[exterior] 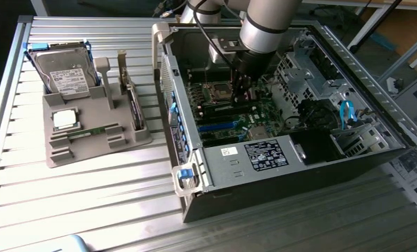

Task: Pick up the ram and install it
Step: 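Insert the ram into the slot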

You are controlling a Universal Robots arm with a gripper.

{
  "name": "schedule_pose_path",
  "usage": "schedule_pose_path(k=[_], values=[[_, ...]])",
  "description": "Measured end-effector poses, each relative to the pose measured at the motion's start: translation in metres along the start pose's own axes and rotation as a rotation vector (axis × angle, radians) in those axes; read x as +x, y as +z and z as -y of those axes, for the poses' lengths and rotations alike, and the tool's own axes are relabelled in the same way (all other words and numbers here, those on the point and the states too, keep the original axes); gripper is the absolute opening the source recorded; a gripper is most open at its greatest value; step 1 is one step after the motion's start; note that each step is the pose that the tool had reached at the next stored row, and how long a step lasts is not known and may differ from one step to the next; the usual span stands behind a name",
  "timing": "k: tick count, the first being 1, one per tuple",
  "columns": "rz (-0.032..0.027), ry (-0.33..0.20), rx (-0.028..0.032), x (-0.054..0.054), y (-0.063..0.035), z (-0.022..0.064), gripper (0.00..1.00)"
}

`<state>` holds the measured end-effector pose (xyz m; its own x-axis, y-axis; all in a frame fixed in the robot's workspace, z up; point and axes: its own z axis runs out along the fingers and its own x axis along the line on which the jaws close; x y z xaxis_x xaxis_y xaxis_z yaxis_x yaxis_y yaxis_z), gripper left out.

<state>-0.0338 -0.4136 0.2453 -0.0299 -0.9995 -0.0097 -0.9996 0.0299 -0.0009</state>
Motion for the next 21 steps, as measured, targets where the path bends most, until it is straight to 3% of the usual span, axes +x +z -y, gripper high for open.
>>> schedule_pose_path(k=[9, 21], values=[[0.0002, 0.000, -0.0002, -0.0001, 0.0002, -0.0030, 0.12], [0.0003, 0.000, -0.0002, -0.0002, 0.0003, -0.0008, 0.12]])
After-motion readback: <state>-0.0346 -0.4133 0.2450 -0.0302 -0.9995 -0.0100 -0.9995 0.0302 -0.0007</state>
